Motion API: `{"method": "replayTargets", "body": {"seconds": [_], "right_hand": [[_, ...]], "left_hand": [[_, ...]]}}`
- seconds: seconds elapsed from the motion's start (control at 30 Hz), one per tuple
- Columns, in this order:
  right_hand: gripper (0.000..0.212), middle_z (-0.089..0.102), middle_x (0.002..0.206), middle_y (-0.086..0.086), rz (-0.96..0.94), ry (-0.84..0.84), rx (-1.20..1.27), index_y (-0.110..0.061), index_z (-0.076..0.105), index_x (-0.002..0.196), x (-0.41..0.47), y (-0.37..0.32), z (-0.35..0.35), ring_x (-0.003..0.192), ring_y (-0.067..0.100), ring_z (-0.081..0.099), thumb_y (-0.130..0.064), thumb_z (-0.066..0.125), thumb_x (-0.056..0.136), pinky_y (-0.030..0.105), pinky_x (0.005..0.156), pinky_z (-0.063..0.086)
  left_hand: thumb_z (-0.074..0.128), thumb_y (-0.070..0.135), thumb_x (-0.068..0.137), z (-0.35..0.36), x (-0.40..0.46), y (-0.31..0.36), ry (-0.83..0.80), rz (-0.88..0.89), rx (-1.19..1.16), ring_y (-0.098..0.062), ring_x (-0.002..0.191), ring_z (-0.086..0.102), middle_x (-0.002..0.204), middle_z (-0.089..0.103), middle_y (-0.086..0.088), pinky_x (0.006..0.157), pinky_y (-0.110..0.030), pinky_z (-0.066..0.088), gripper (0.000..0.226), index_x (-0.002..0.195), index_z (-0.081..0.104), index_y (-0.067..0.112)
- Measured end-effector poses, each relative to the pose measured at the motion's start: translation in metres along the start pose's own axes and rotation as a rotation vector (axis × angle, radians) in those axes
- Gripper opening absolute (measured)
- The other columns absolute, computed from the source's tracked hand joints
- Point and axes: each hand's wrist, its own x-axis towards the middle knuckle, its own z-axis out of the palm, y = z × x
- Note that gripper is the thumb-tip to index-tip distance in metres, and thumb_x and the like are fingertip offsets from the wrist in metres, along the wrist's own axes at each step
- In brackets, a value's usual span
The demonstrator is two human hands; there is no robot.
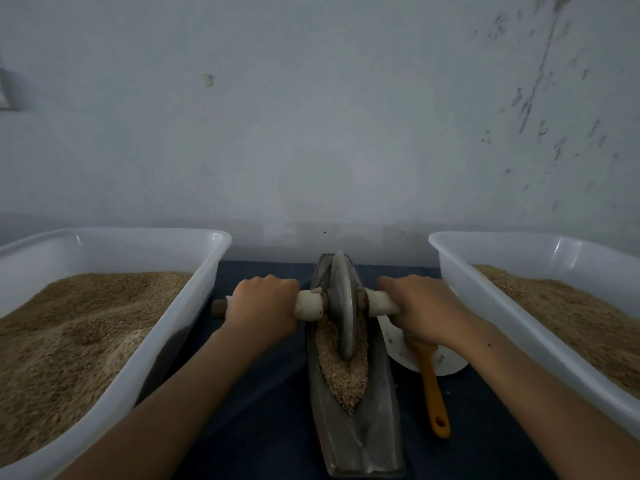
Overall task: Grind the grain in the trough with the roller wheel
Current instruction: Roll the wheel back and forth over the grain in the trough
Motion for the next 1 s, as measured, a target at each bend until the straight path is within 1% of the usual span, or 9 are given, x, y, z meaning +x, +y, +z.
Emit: {"method": "replayTargets", "body": {"seconds": [0.13, 0.27, 0.4, 0.5, 0.57, 0.63, 0.77, 0.9, 1.0], "right_hand": [[0.018, 0.052, 0.087, -0.006, -0.001, -0.196, 0.050, -0.028, 0.046, 0.091, -0.001, -0.002, -0.015, 0.080, 0.014, 0.052, -0.019, 0.059, 0.084, 0.027, 0.060, 0.034], [0.016, 0.055, 0.090, -0.005, 0.000, -0.286, 0.054, -0.027, 0.048, 0.091, -0.003, -0.005, -0.023, 0.082, 0.014, 0.053, -0.020, 0.061, 0.084, 0.026, 0.059, 0.037], [0.020, 0.053, 0.090, -0.005, 0.020, -0.190, 0.045, -0.028, 0.042, 0.090, -0.003, -0.005, -0.016, 0.082, 0.015, 0.051, -0.015, 0.056, 0.086, 0.028, 0.065, 0.035], [0.018, 0.060, 0.097, -0.003, 0.029, 0.015, -0.024, -0.025, 0.041, 0.093, 0.000, -0.004, -0.003, 0.088, 0.018, 0.058, -0.013, 0.053, 0.087, 0.028, 0.064, 0.030], [0.017, 0.061, 0.100, -0.004, 0.030, 0.112, -0.060, -0.024, 0.044, 0.098, 0.002, -0.004, 0.004, 0.094, 0.020, 0.059, -0.014, 0.052, 0.087, 0.030, 0.067, 0.028], [0.016, 0.062, 0.100, -0.004, 0.030, 0.119, -0.051, -0.024, 0.044, 0.096, 0.000, -0.003, 0.006, 0.092, 0.019, 0.059, -0.015, 0.053, 0.087, 0.030, 0.066, 0.027], [0.017, 0.061, 0.097, -0.001, 0.032, -0.045, -0.023, -0.027, 0.041, 0.090, -0.003, -0.004, -0.007, 0.082, 0.016, 0.055, -0.018, 0.055, 0.087, 0.027, 0.062, 0.033], [0.022, 0.060, 0.096, -0.002, 0.032, -0.288, 0.035, -0.026, 0.055, 0.103, -0.004, -0.007, -0.024, 0.086, 0.015, 0.058, -0.018, 0.061, 0.084, 0.029, 0.070, 0.046], [0.023, 0.062, 0.099, 0.000, 0.041, -0.316, 0.015, -0.024, 0.057, 0.106, -0.004, -0.009, -0.026, 0.088, 0.016, 0.059, -0.019, 0.062, 0.084, 0.030, 0.072, 0.048]], "left_hand": [[0.060, 0.035, 0.084, -0.005, 0.001, -0.001, -0.137, 0.033, -0.018, -0.013, 0.079, 0.055, 0.091, 0.061, 0.003, 0.070, -0.025, 0.041, 0.024, 0.102, 0.058, 0.020], [0.063, 0.037, 0.081, -0.008, 0.002, -0.004, -0.264, 0.044, -0.064, -0.012, 0.075, 0.051, 0.077, 0.048, 0.007, 0.070, -0.026, 0.042, 0.029, 0.103, 0.057, 0.019], [0.061, 0.038, 0.084, -0.004, 0.001, -0.002, -0.142, 0.022, -0.030, -0.014, 0.082, 0.056, 0.089, 0.059, 0.005, 0.069, -0.027, 0.039, 0.026, 0.105, 0.055, 0.023], [0.057, 0.041, 0.087, 0.001, 0.000, 0.001, 0.018, -0.009, -0.029, -0.016, 0.090, 0.060, 0.099, 0.062, 0.005, 0.068, -0.028, 0.034, 0.024, 0.105, 0.049, 0.026], [0.056, 0.041, 0.088, 0.003, 0.000, 0.001, 0.049, -0.014, -0.047, -0.016, 0.090, 0.060, 0.099, 0.062, 0.005, 0.067, -0.028, 0.034, 0.024, 0.104, 0.046, 0.026], [0.056, 0.041, 0.088, 0.003, -0.001, 0.000, 0.048, -0.008, -0.062, -0.015, 0.088, 0.059, 0.098, 0.062, 0.006, 0.068, -0.028, 0.034, 0.023, 0.103, 0.047, 0.026], [0.058, 0.038, 0.086, -0.002, -0.001, 0.000, -0.039, -0.001, -0.035, -0.012, 0.080, 0.053, 0.096, 0.061, 0.005, 0.068, -0.026, 0.036, 0.023, 0.105, 0.054, 0.024], [0.061, 0.037, 0.084, -0.009, 0.000, 0.000, -0.204, 0.025, -0.035, -0.011, 0.074, 0.049, 0.081, 0.051, 0.006, 0.070, -0.026, 0.040, 0.027, 0.103, 0.057, 0.019], [0.061, 0.037, 0.083, -0.009, 0.000, -0.001, -0.244, 0.029, -0.041, -0.012, 0.075, 0.050, 0.082, 0.051, 0.006, 0.069, -0.026, 0.040, 0.028, 0.103, 0.057, 0.019]]}}
